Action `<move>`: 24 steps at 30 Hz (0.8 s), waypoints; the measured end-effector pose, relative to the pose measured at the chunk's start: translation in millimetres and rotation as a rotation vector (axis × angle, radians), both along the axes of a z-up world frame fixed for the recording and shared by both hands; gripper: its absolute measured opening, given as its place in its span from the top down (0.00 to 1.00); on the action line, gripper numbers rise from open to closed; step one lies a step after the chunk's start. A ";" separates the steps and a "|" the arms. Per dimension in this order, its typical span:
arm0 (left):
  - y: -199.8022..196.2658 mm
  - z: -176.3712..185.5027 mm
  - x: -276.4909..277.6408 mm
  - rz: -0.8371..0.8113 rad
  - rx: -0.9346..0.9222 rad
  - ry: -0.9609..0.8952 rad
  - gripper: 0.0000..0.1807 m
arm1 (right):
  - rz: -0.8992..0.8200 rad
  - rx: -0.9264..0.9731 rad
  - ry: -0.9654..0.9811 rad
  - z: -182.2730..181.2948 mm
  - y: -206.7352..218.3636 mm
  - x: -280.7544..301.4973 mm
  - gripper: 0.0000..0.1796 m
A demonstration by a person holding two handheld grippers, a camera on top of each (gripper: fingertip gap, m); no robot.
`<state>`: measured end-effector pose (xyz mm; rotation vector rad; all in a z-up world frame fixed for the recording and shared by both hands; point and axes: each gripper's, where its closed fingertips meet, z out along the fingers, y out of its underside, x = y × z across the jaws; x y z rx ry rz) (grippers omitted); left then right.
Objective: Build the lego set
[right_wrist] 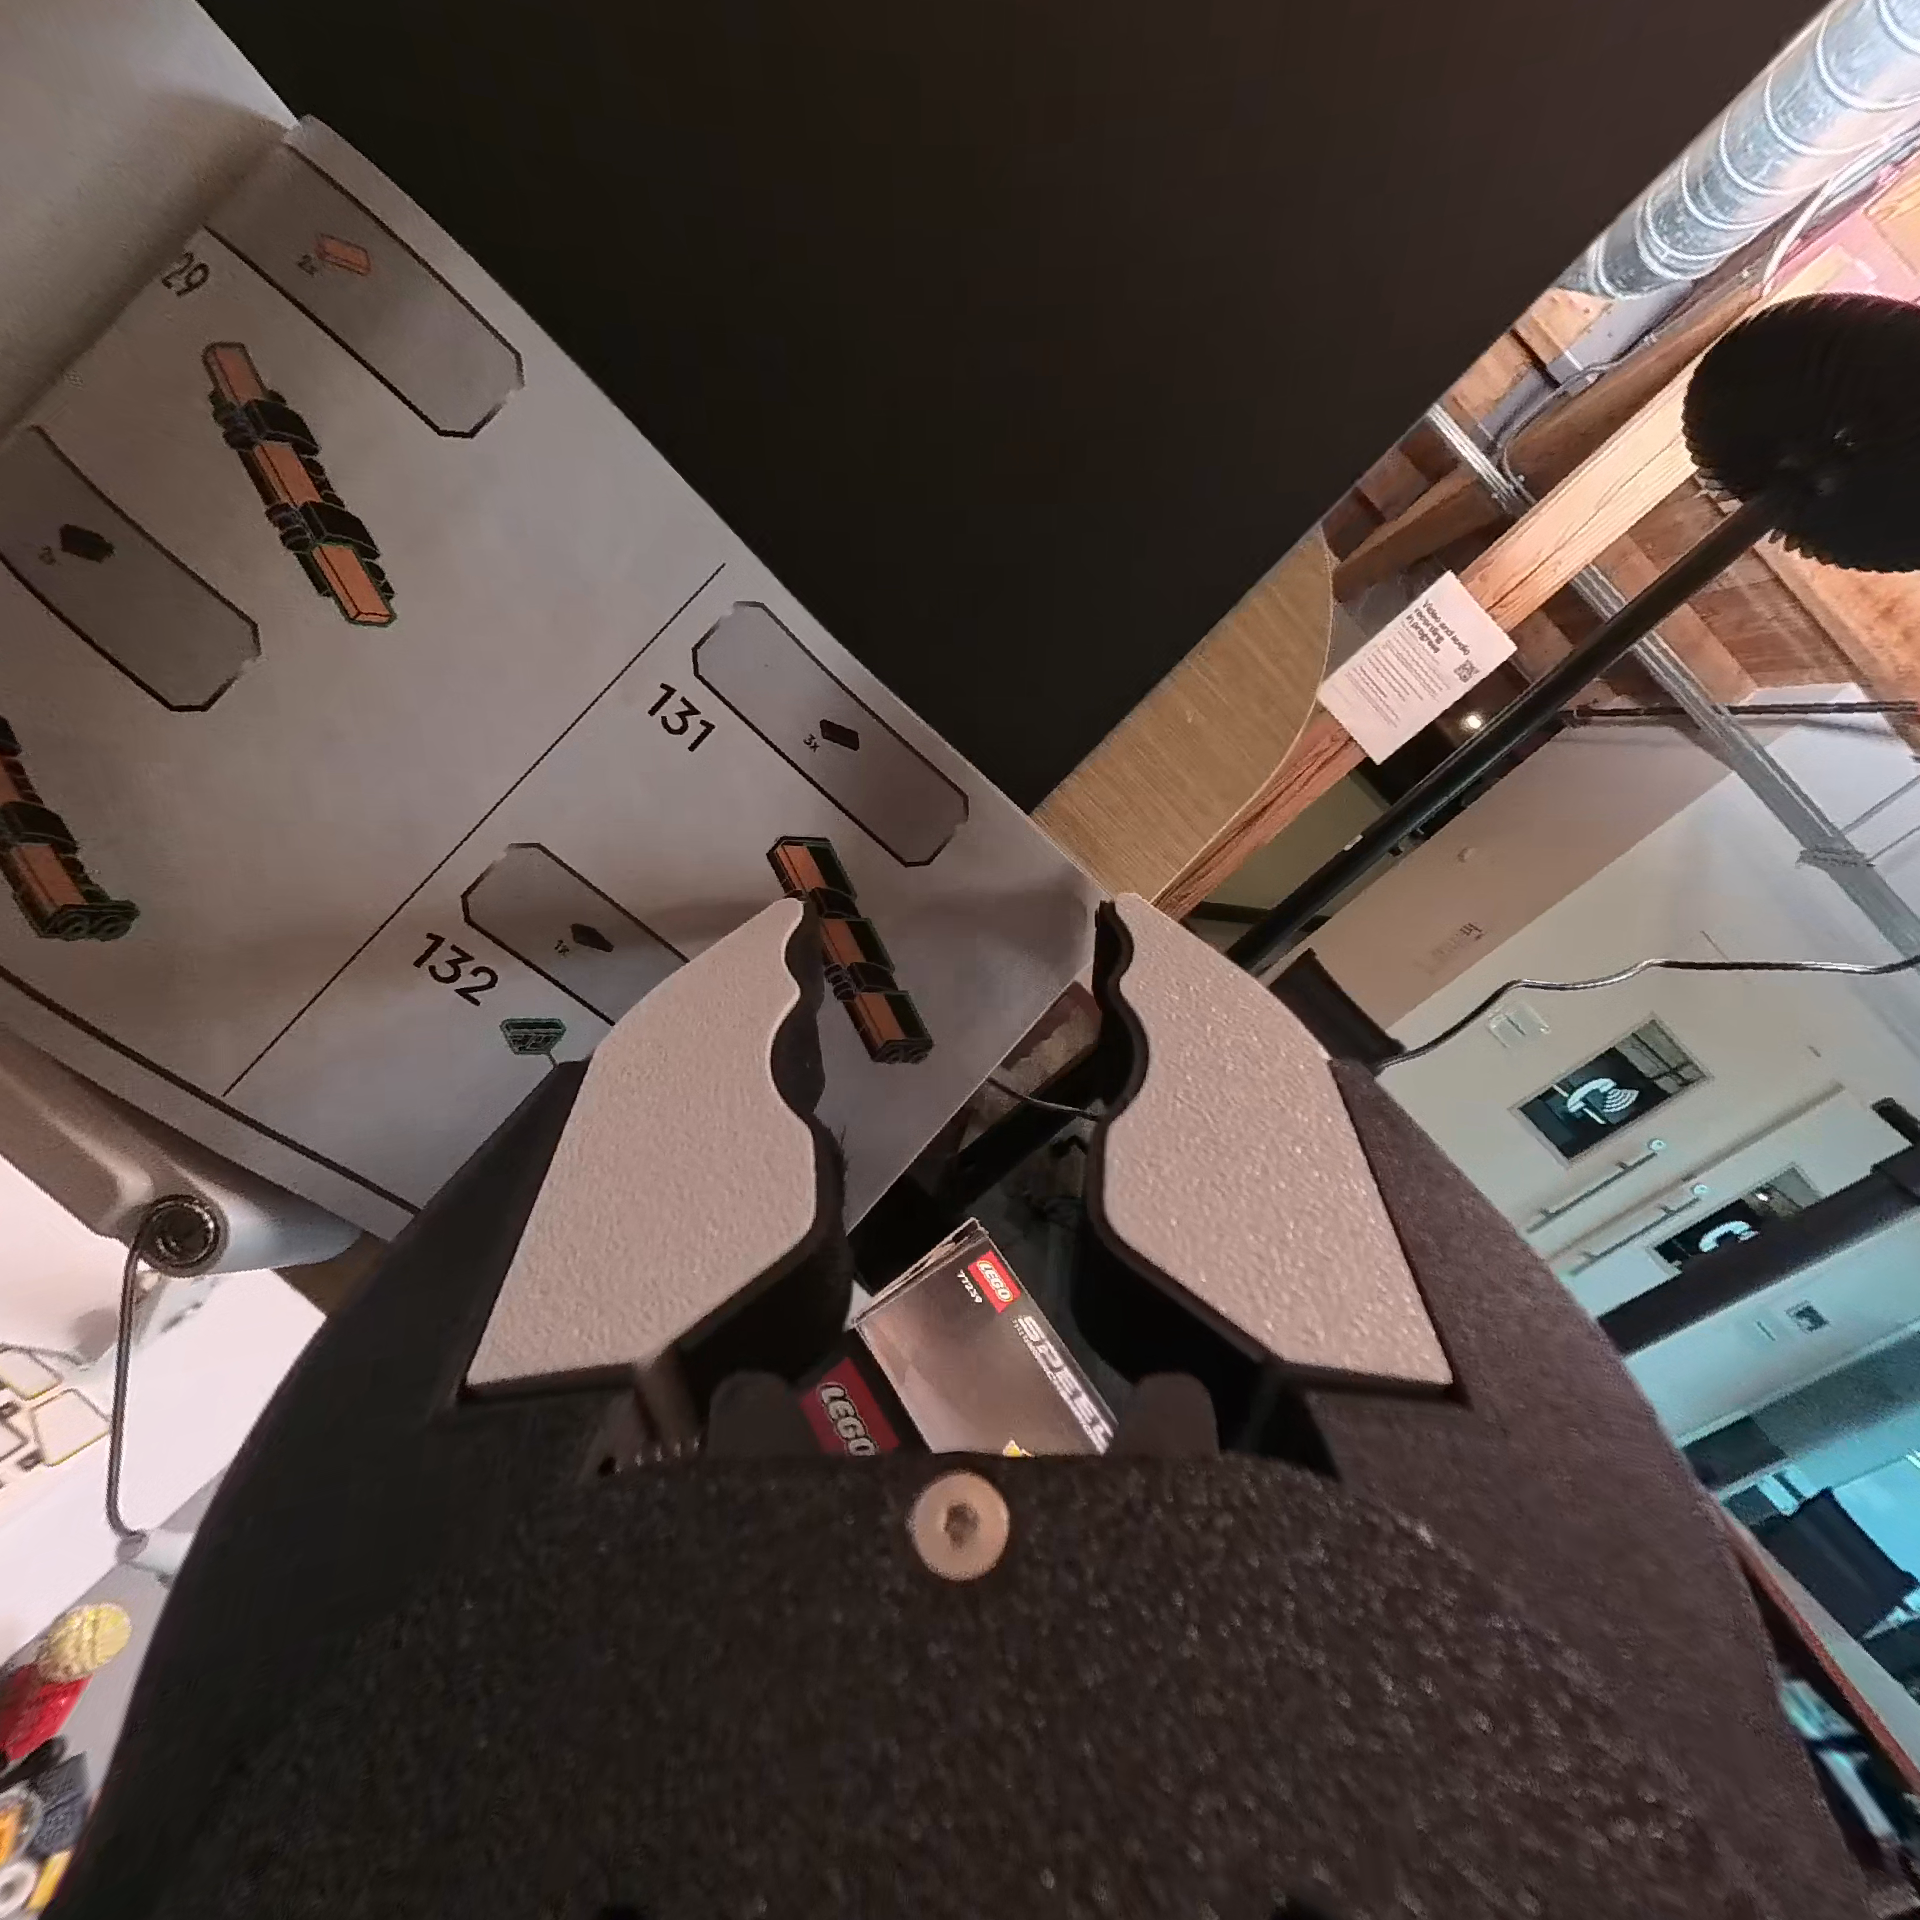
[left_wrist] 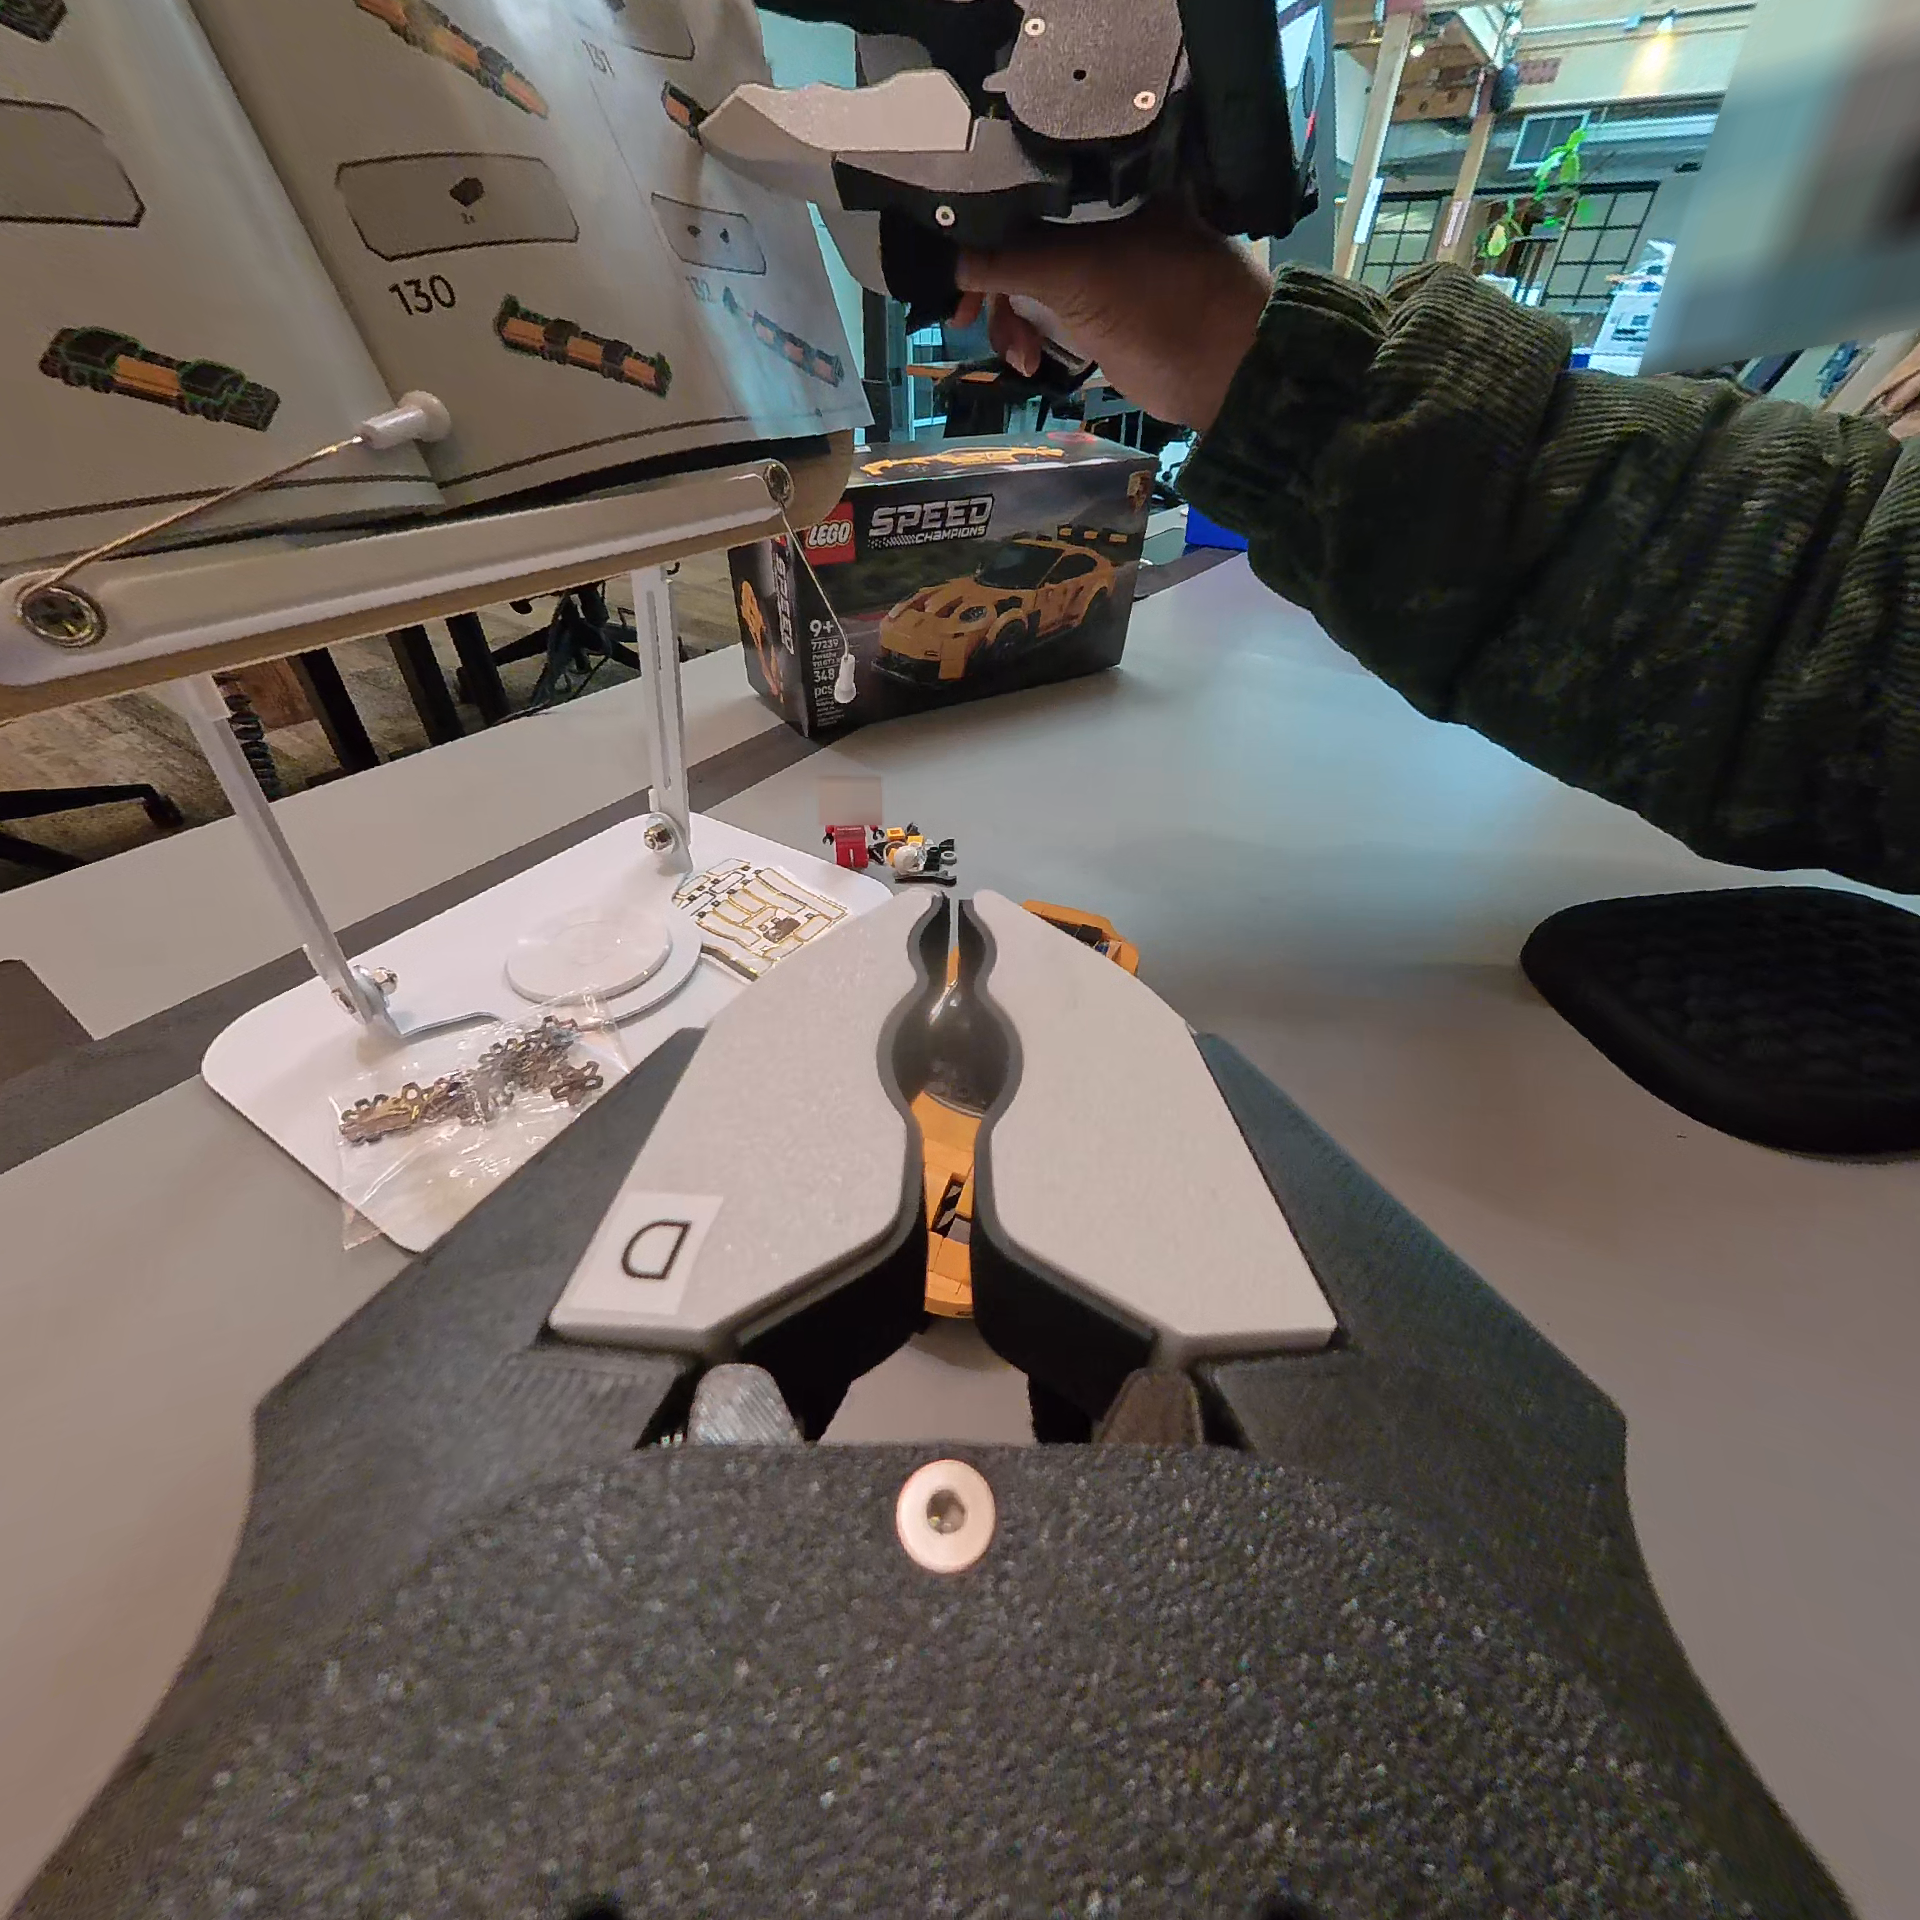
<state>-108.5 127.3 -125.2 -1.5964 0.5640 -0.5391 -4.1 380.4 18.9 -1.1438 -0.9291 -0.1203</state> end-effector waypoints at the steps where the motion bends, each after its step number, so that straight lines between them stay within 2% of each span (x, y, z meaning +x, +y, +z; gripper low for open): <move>1: -0.1 0.0 0.0 0.000 0.000 0.000 0.99 | 0.010 -0.011 0.005 -0.1 0.2 -0.2 0.72; 8: 0.3 -0.8 0.1 -0.002 -0.003 0.000 0.99 | 0.087 -0.108 0.045 0.6 1.7 1.5 0.72; 24: 0.9 -2.6 0.6 -0.006 -0.009 0.002 0.99 | 0.244 -0.266 0.211 22.7 1.1 15.2 0.92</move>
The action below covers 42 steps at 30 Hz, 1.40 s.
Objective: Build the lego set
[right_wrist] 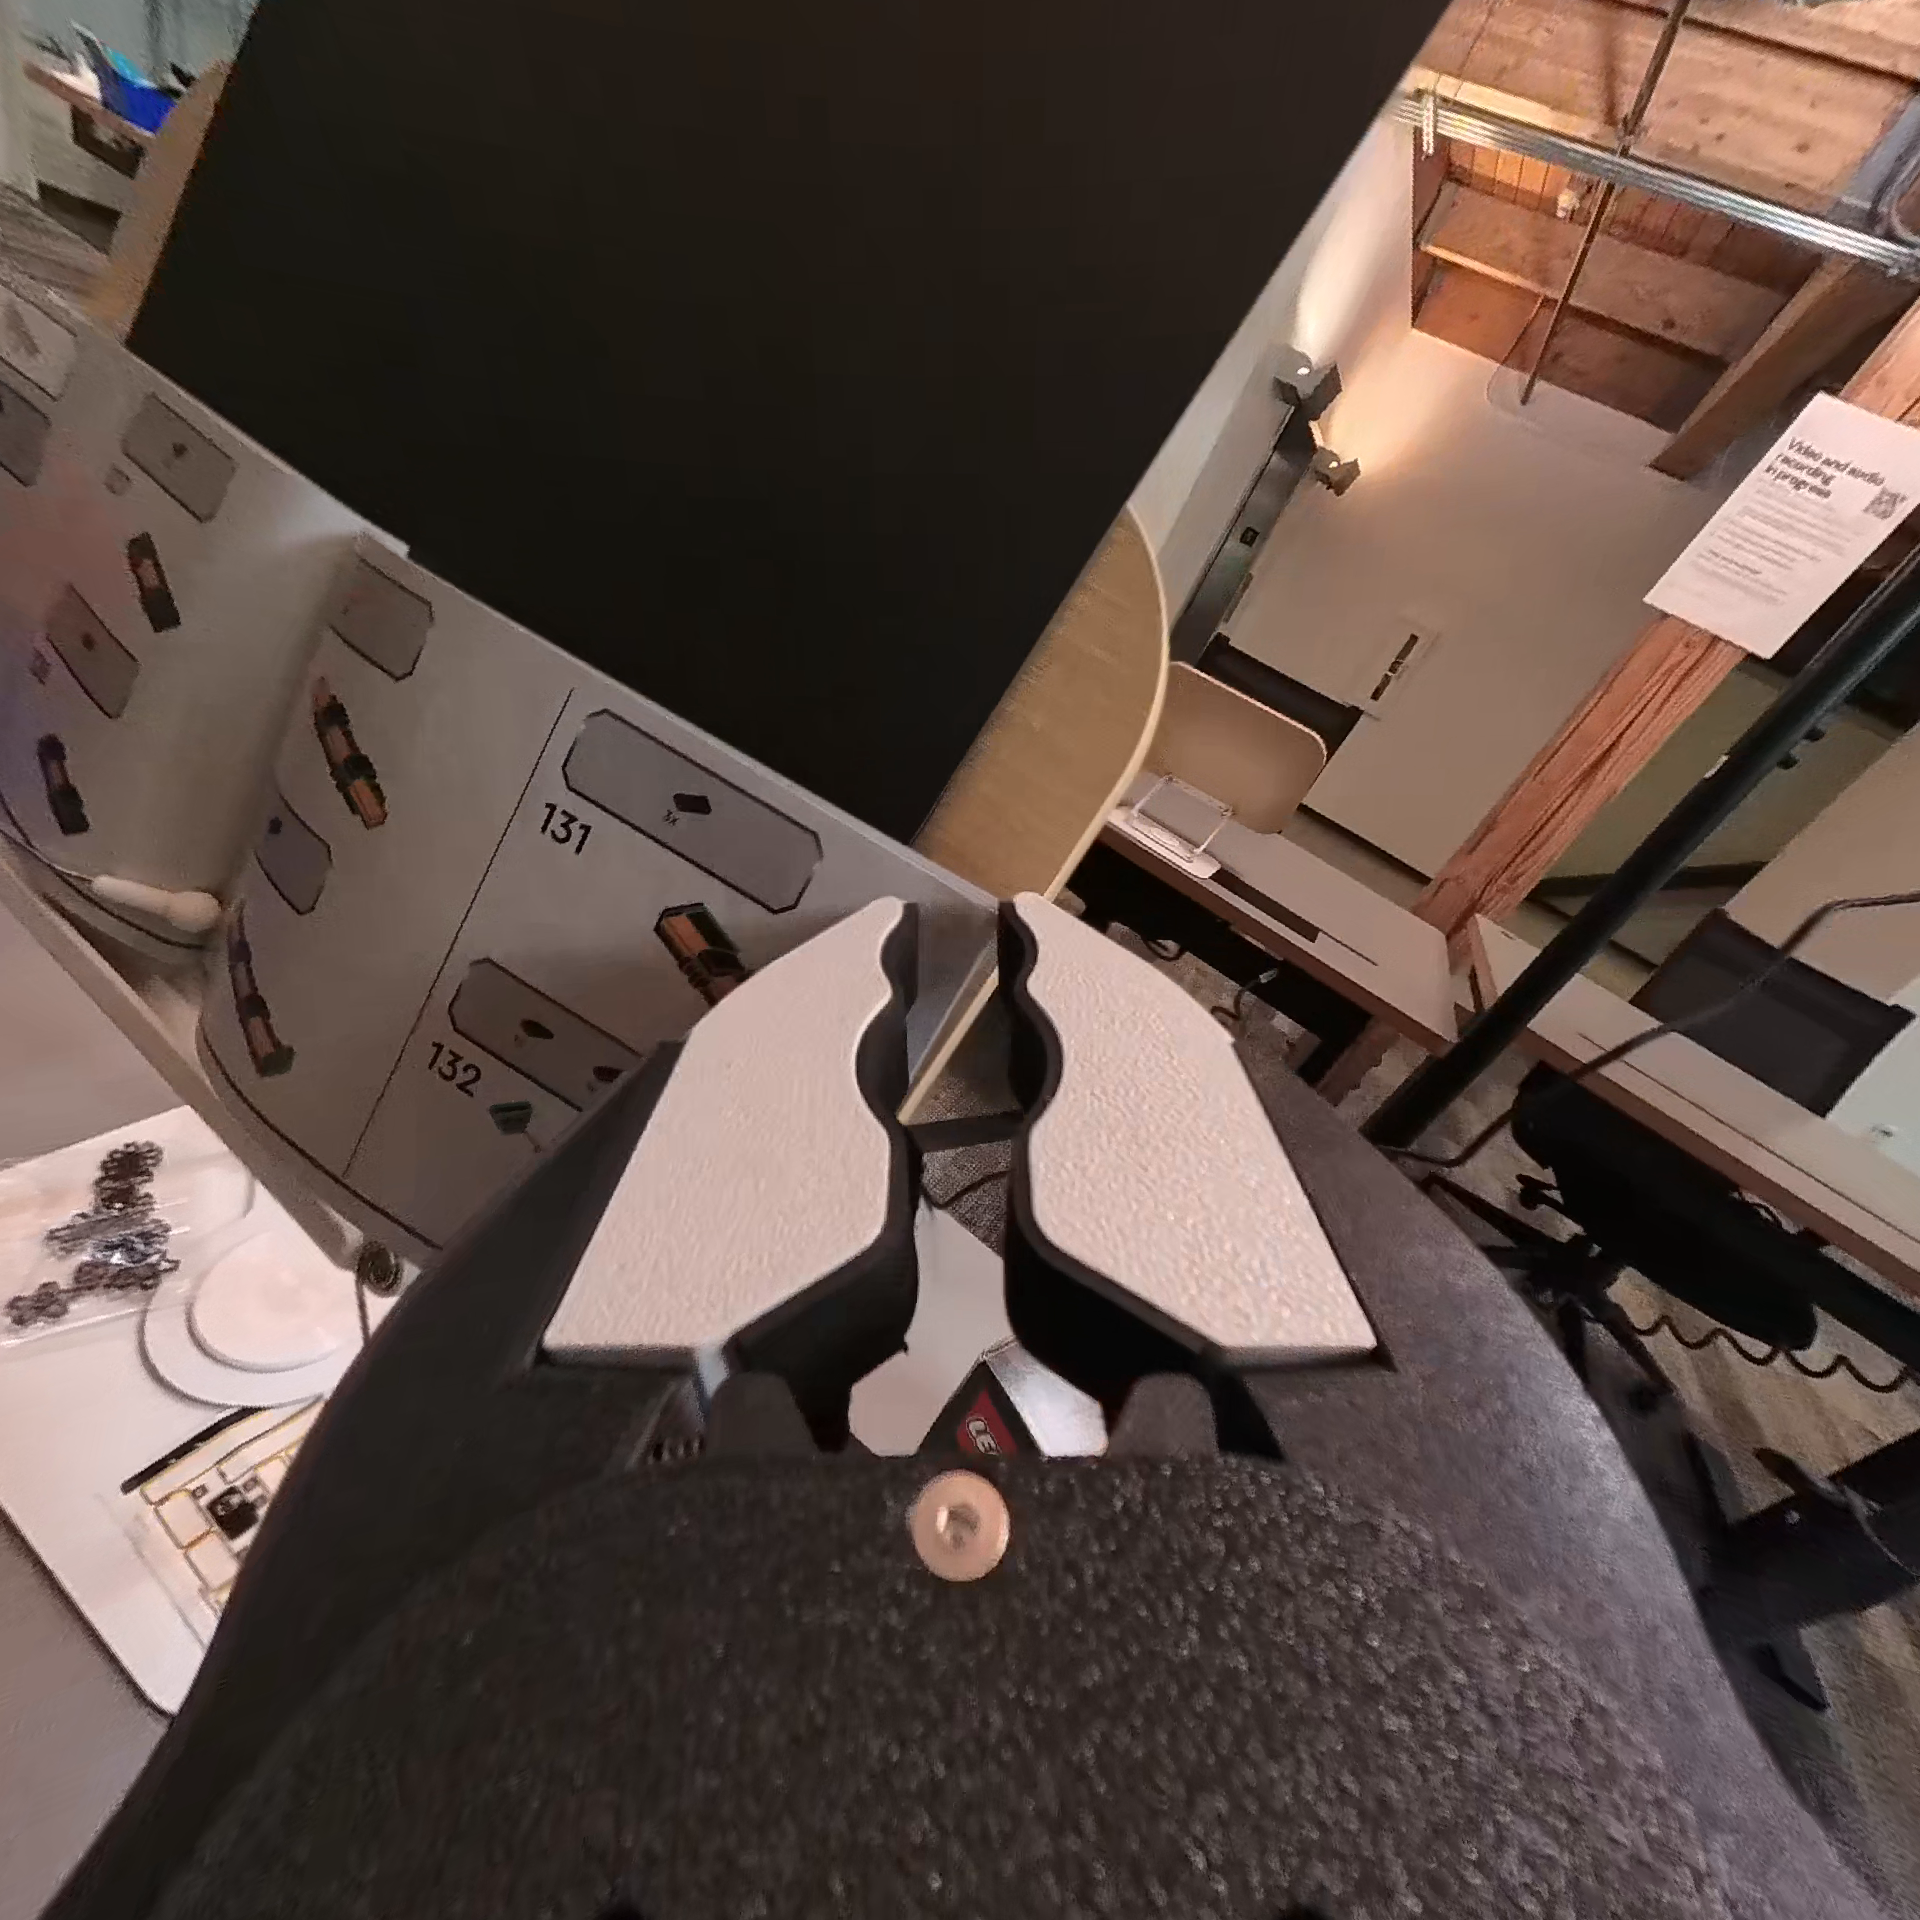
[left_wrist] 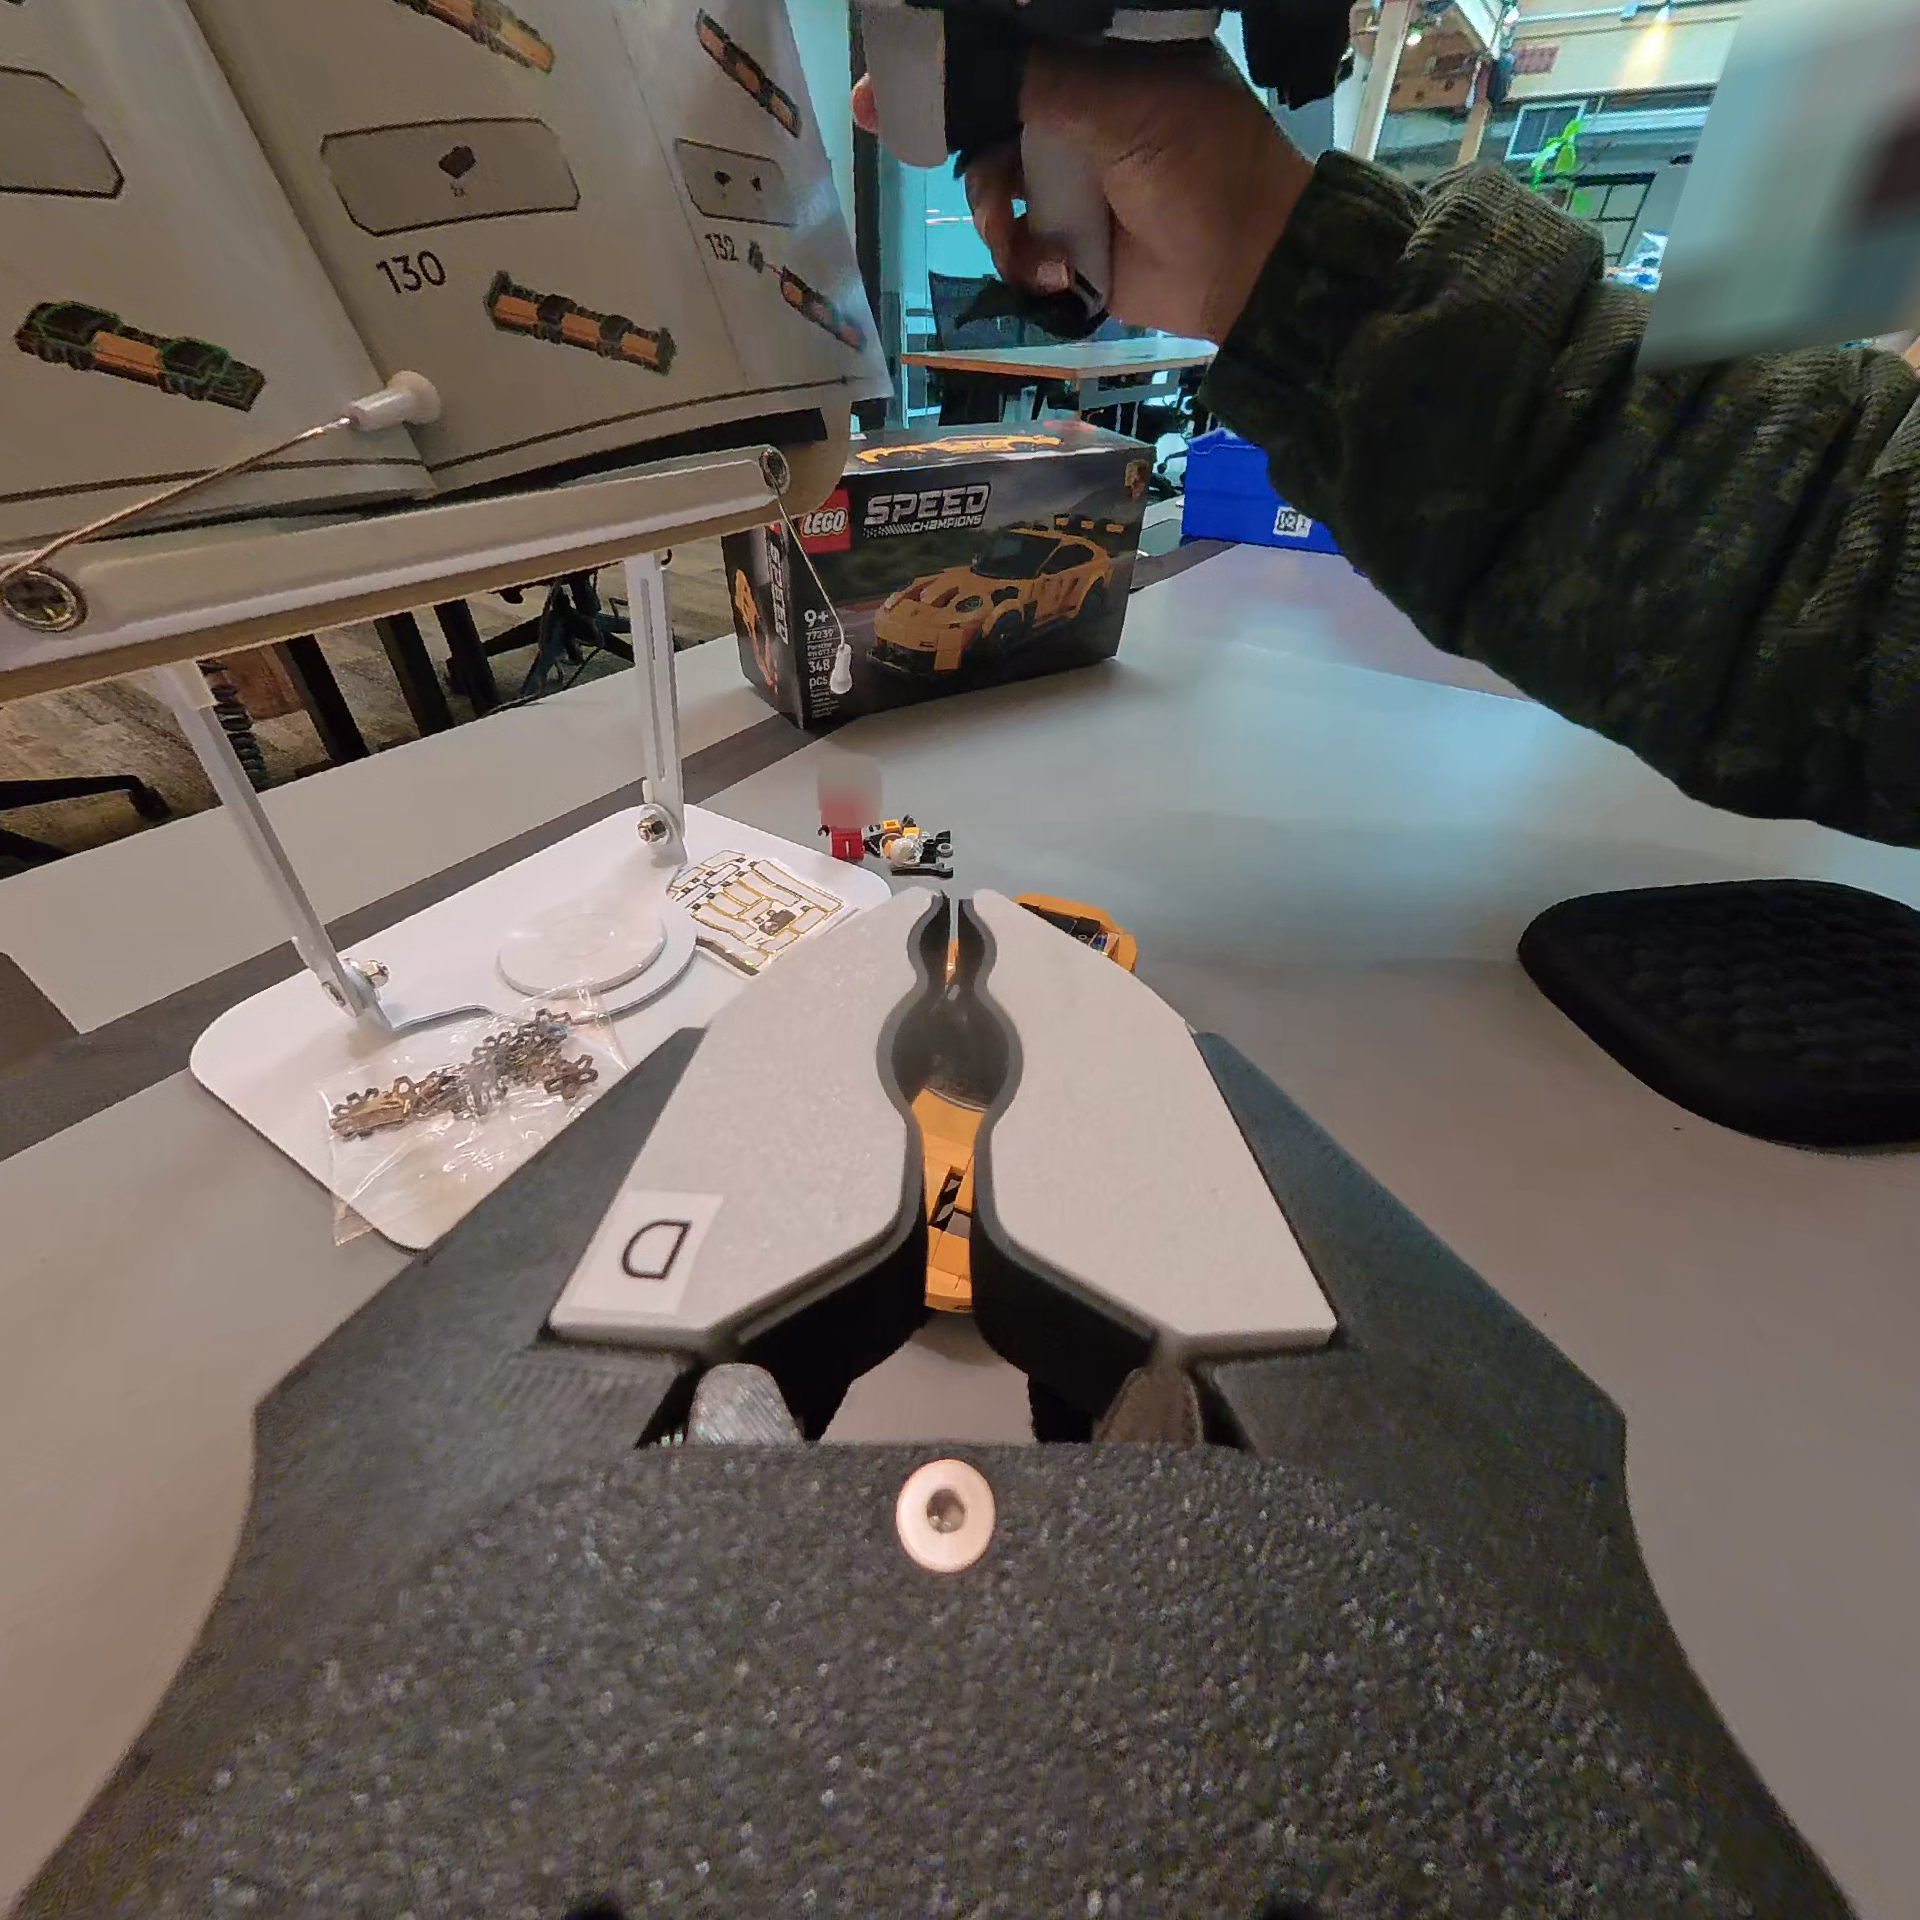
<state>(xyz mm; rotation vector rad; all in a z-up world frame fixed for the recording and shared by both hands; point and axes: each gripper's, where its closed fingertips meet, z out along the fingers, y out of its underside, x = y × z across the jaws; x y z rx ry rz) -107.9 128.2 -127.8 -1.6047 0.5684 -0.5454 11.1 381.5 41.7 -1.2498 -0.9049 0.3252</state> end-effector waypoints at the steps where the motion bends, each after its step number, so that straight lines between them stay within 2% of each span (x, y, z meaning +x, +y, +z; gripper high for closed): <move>1: 0.0 0.0 0.1 0.000 0.000 0.001 0.99 | 0.001 -0.004 0.002 0.7 0.4 0.8 0.93; 5: -0.2 0.0 0.2 -0.001 0.000 0.000 0.99 | -0.007 0.001 0.000 0.3 -0.2 2.5 0.99; 18: -1.7 1.6 0.8 -0.004 0.006 0.001 0.99 | 0.010 0.082 -0.025 -3.3 -24.9 -3.5 1.00; 32: -3.4 1.3 3.6 -0.010 0.008 0.008 1.00 | -0.147 0.420 -0.167 -12.0 -46.5 6.2 1.00; 42: -3.7 0.0 4.2 -0.016 0.003 0.008 0.99 | -0.164 0.504 -0.166 -9.7 -55.9 3.0 1.00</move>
